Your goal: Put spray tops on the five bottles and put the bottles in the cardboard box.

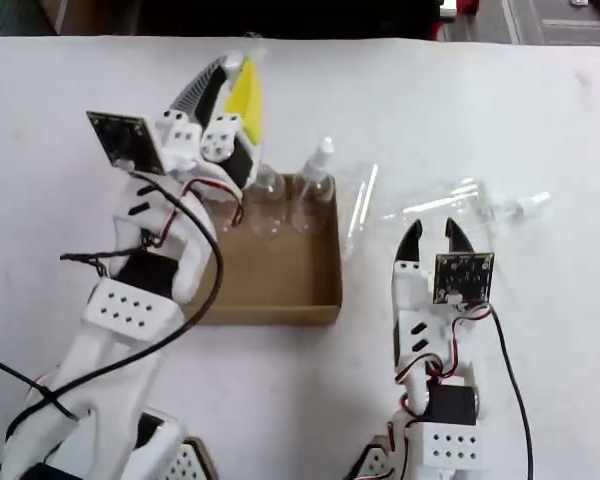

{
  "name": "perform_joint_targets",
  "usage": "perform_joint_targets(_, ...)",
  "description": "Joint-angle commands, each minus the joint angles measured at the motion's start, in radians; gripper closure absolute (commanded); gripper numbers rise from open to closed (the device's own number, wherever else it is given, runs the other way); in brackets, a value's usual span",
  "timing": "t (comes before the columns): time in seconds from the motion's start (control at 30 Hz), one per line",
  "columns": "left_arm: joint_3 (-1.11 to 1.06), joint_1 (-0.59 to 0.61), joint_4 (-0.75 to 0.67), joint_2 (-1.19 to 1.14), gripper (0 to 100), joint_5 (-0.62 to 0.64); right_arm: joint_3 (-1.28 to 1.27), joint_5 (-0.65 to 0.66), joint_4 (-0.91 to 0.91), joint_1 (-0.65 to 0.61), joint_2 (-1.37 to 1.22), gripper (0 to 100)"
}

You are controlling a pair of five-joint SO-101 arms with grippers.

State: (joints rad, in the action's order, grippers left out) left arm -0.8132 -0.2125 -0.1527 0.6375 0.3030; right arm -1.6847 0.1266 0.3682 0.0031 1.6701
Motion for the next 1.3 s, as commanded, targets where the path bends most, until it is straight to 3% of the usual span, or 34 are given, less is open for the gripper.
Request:
perform_joint_targets(0.0, 0.026, -0.005, -0.006, 0.004, 98, 0.012, -0.011, 0.015, -0.022, -0.004, -0.008, 87.2)
perform_joint_targets(1.27, -0.054, -0.027, -0.008, -0.113, 98, 0.015, -0.011, 0.015, -0.022, -0.004, -0.008, 87.2)
